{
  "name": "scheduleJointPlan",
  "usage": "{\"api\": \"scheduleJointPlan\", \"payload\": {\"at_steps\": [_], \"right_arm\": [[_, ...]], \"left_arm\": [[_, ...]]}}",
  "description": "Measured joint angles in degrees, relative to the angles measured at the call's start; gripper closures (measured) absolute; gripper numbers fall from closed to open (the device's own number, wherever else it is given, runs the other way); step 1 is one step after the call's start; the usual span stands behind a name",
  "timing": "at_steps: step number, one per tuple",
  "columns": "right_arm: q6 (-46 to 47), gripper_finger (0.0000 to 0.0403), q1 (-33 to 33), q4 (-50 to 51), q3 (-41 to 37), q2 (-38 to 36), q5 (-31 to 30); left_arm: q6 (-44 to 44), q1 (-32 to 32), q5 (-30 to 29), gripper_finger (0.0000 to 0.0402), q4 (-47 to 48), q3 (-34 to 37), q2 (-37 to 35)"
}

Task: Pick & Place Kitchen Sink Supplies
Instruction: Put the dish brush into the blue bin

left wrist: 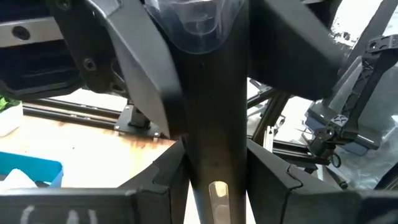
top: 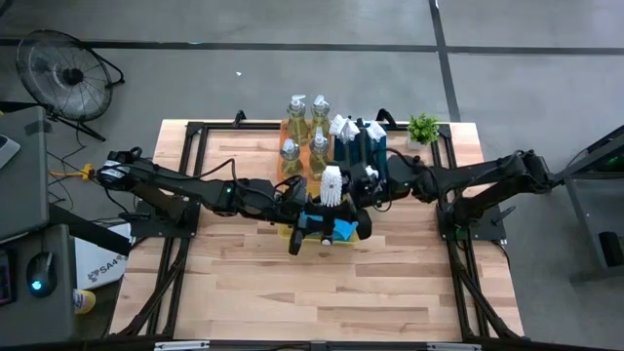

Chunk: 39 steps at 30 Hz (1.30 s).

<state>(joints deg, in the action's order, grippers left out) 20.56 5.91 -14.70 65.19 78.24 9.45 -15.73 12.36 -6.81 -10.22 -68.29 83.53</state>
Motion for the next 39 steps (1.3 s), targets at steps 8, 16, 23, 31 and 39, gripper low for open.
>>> {"api": "scheduleJointPlan", "payload": {"at_steps": [8,16,23,31,39], "right_arm": [[0.8,0.0286,-0.5,0.0,0.0,0.0,0.2],[4.0,0.0263,-2.7,0.4,0.0,0.0,0.6],[4.7,0.029,-4.4,1.9,0.0,0.0,1.1],[5.2,0.028,-6.7,3.8,0.0,-0.8,1.1],[4.9,0.0291,-10.7,12.2,0.0,-5.7,-0.8]], "left_arm": [[-0.7,0.0,-0.4,0.0278,0.1,0.0,0.0],[0.3,0.0,-3.2,0.0271,0.2,0.0,0.0],[0.4,0.0,-4.6,0.0215,0.4,0.0,0.0],[0.5,-0.1,-5.3,0.0163,4.8,0.0,-1.4],[0.5,0.1,-13.6,0.0157,17.9,0.0,-10.1]]}}
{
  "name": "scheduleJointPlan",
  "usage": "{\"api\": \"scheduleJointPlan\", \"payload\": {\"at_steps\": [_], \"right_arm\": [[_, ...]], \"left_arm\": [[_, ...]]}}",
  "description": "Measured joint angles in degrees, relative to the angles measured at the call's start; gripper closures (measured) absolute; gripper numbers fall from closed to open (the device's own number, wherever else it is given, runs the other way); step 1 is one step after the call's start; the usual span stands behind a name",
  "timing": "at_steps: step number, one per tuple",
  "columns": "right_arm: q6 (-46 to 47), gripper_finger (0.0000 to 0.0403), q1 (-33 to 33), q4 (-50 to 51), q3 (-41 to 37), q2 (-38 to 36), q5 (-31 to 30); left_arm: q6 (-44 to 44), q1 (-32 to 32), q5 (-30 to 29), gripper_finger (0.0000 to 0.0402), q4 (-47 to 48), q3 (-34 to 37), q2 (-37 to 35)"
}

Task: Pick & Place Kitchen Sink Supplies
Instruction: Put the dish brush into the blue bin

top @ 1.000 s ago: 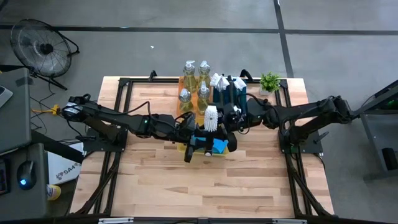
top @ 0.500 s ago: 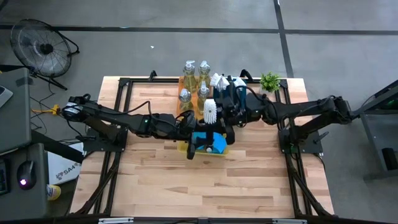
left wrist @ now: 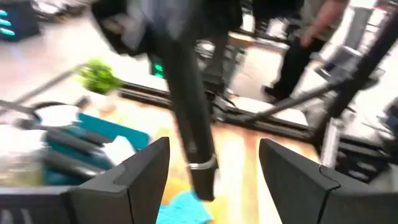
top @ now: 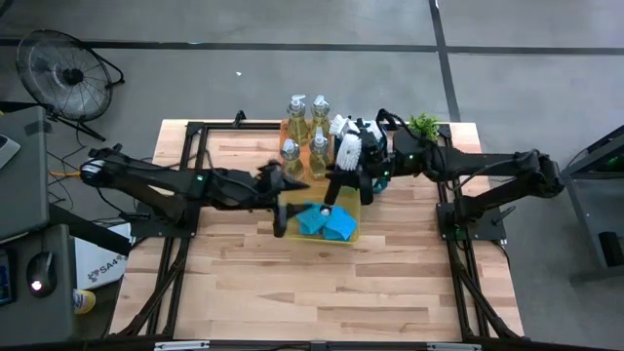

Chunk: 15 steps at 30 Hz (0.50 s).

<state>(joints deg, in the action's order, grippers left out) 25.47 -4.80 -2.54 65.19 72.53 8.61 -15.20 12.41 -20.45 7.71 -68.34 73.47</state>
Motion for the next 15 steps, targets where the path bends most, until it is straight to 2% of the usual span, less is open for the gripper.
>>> {"api": "scheduleJointPlan", "payload": {"at_steps": [3,8,15], "right_arm": [[0.0,0.029,-1.7,4.2,0.0,-1.6,-0.8],[0.2,0.0277,-4.4,14.2,0.0,-4.0,-7.0],[0.6,0.029,-8.7,26.2,0.0,-5.1,-13.2]], "left_arm": [[0.4,0.0,-3.8,0.0157,4.2,0.0,-3.3],[-0.3,0.0,-8.5,0.0157,11.4,0.0,-8.4],[-1.8,0.0,-10.4,0.0158,18.0,0.0,-14.1]]}}
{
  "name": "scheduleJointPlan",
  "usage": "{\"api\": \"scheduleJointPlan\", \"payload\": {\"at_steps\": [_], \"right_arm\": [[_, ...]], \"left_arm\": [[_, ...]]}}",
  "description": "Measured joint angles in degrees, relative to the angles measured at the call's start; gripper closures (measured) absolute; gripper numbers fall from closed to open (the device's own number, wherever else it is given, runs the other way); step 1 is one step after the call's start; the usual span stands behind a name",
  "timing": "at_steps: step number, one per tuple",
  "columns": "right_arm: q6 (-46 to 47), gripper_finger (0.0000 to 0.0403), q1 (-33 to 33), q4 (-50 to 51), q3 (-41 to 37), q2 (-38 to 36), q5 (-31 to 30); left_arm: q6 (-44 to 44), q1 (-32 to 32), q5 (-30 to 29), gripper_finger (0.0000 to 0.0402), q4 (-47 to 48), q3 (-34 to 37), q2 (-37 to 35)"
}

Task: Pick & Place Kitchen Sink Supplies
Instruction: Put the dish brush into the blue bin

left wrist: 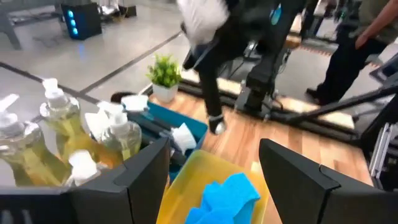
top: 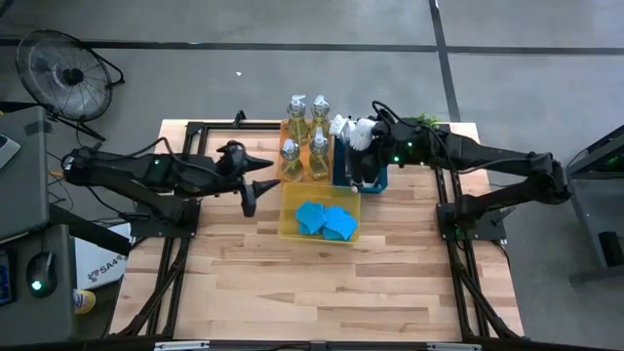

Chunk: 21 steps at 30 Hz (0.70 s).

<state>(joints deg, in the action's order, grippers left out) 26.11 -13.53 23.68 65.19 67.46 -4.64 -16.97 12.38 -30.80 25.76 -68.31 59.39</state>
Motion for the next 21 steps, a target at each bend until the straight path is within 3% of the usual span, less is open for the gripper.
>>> {"api": "scheduleJointPlan", "payload": {"at_steps": [10,21], "right_arm": [[-0.2,0.0267,-6.6,6.9,-1.2,0.0,-9.2],[4.4,0.0262,-14.4,-7.2,-10.7,2.3,-3.5]], "left_arm": [[0.0,0.0,0.1,0.0158,4.6,0.0,-1.8],[-0.3,0.0,0.3,0.0158,13.3,0.0,-3.1]]}}
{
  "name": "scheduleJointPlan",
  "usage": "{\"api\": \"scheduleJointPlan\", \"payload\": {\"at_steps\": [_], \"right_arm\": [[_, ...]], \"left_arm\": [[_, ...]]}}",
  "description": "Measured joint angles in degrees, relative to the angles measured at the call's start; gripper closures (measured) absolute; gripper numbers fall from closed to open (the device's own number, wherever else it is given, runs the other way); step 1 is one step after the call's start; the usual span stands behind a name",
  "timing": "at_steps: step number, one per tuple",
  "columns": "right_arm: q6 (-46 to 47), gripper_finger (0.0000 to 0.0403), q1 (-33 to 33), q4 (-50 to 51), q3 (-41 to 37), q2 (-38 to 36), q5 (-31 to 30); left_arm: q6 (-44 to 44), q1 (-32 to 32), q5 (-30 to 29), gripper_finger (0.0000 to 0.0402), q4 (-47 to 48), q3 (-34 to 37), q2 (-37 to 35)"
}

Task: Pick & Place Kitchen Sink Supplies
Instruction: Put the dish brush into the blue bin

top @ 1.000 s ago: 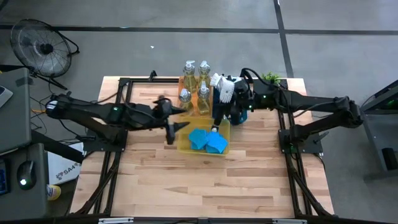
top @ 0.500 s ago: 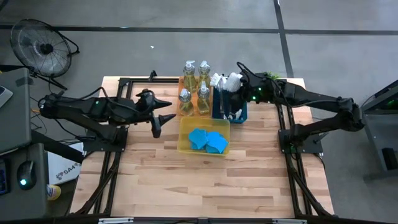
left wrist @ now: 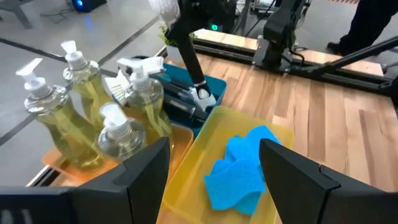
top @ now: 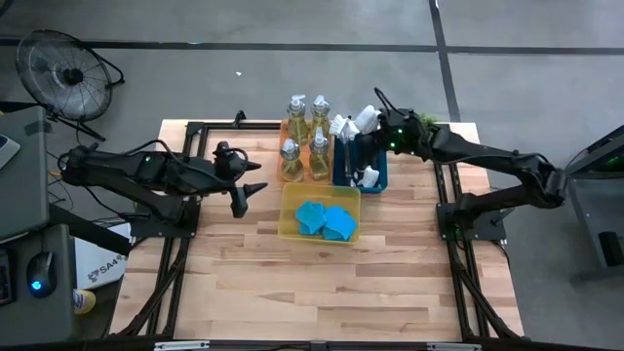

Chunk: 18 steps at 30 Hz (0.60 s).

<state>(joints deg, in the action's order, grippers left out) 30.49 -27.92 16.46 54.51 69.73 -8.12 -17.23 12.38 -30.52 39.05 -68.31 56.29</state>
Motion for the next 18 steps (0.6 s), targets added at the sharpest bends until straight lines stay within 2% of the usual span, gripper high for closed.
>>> {"api": "scheduleJointPlan", "payload": {"at_steps": [5,8,13,18], "right_arm": [[1.6,0.0271,-2.0,-4.4,-3.2,3.4,2.6],[0.7,0.0271,-2.9,-4.2,-3.4,5.7,3.1],[1.7,0.026,-4.5,-5.6,-3.4,8.5,7.2],[2.5,0.0267,-5.3,-6.2,-3.3,11.8,8.2]], "left_arm": [[0.0,0.0,-0.2,0.0158,2.5,0.0,-1.9],[-0.8,0.0,-0.5,0.0158,3.6,0.0,-3.5],[-2.4,0.0,-0.7,0.0158,6.0,0.0,-4.9],[-3.9,0.0,-0.7,0.0158,7.9,0.0,-5.6]]}}
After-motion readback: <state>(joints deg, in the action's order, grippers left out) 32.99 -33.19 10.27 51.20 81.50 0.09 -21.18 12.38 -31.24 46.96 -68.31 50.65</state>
